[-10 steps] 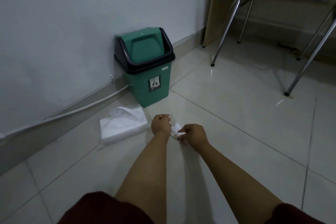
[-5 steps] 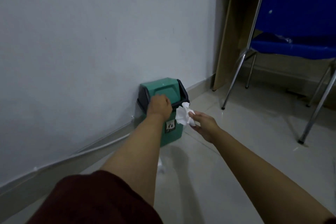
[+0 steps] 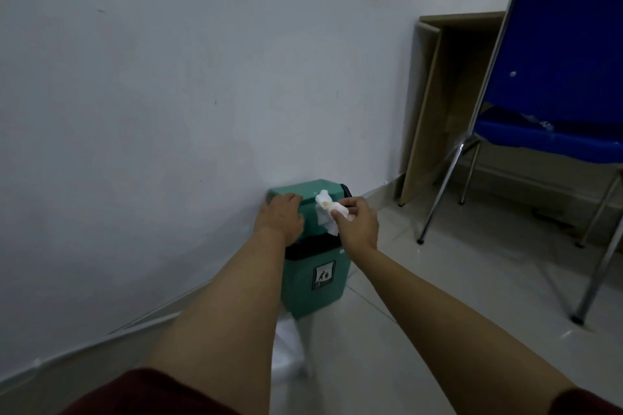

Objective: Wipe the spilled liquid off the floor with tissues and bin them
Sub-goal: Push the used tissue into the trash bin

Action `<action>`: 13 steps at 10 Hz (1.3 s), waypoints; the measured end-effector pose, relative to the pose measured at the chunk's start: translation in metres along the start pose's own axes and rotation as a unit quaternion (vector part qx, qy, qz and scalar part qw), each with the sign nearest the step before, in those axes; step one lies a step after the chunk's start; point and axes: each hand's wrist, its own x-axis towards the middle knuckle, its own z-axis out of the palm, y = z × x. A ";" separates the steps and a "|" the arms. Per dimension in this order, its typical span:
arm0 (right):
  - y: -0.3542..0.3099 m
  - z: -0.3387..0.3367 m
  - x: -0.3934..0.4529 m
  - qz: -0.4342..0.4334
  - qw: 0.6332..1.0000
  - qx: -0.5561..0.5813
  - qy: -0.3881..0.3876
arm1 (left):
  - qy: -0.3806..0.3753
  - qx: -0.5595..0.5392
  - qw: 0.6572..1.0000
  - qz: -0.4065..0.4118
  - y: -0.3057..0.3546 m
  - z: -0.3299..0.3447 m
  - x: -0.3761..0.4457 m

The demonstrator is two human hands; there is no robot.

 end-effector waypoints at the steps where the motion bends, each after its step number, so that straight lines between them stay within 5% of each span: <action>1: 0.008 0.016 0.001 -0.030 0.997 -0.070 -0.032 | 0.031 -0.021 0.999 0.001 -0.003 0.008 0.006; 4: 0.023 0.043 0.009 -0.108 0.928 -0.296 -0.200 | 0.096 -0.126 0.987 0.020 -0.026 0.023 0.016; 5: 0.023 0.048 0.007 -0.107 0.862 -0.431 -0.245 | 0.112 -0.134 0.984 0.023 -0.025 0.026 0.019; 7: 0.013 0.053 0.008 -0.090 0.829 -0.486 -0.262 | 0.128 -0.138 0.982 0.026 -0.024 0.034 0.017; 8: 0.007 0.055 0.013 0.005 0.829 -0.481 -0.286 | 0.131 -0.139 0.981 0.024 -0.024 0.034 0.018; 9: 0.005 0.053 0.019 -0.081 0.790 -0.499 -0.346 | 0.128 -0.139 0.982 0.025 -0.025 0.033 0.017; 10: 0.033 0.040 0.022 0.062 0.971 -0.091 -0.213 | 0.121 -0.140 0.982 0.029 -0.026 0.032 0.016; 13: 0.078 0.018 -0.003 -0.145 0.989 -0.032 0.018 | 0.072 -0.108 0.992 -0.004 -0.022 0.026 0.024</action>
